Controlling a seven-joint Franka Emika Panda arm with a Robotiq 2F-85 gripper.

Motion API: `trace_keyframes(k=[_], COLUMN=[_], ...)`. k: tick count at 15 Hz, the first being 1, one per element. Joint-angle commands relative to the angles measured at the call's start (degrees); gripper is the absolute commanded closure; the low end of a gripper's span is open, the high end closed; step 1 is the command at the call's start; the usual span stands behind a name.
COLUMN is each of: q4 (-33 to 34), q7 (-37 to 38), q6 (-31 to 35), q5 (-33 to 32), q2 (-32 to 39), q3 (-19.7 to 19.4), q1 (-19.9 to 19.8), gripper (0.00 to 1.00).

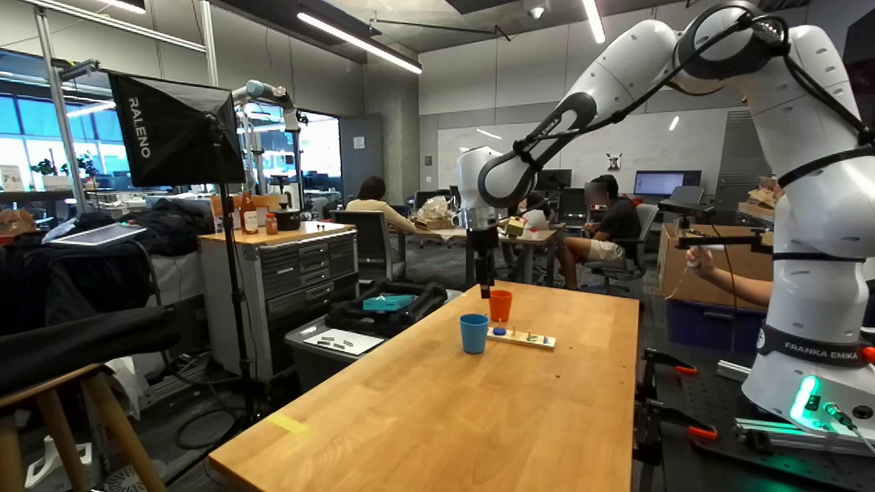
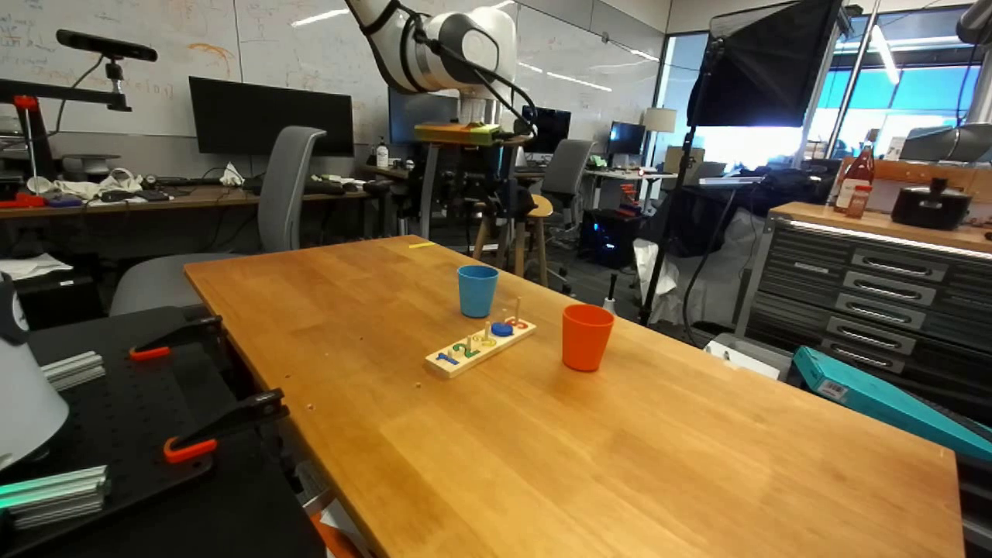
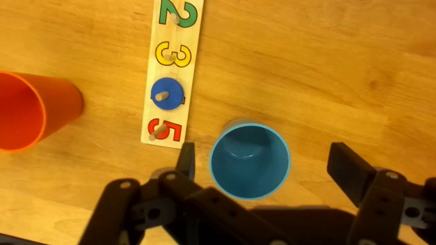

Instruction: Put the blue cup in the orange cup

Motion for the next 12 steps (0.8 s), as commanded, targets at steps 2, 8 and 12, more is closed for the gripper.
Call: trace_keyframes(k=[2, 8, 12], q4=[5.74, 5.61, 5.09], q7=[1.36, 2.06, 2.6], q6=[0.91, 2.57, 3.63], q5=[-0.35, -0.19, -0.5], q2=[6.66, 9.85, 11.39], q3=[1.04, 2.39, 2.25], q1=[0.81, 2.17, 2.76], gripper=[0.0, 0.0, 0.0])
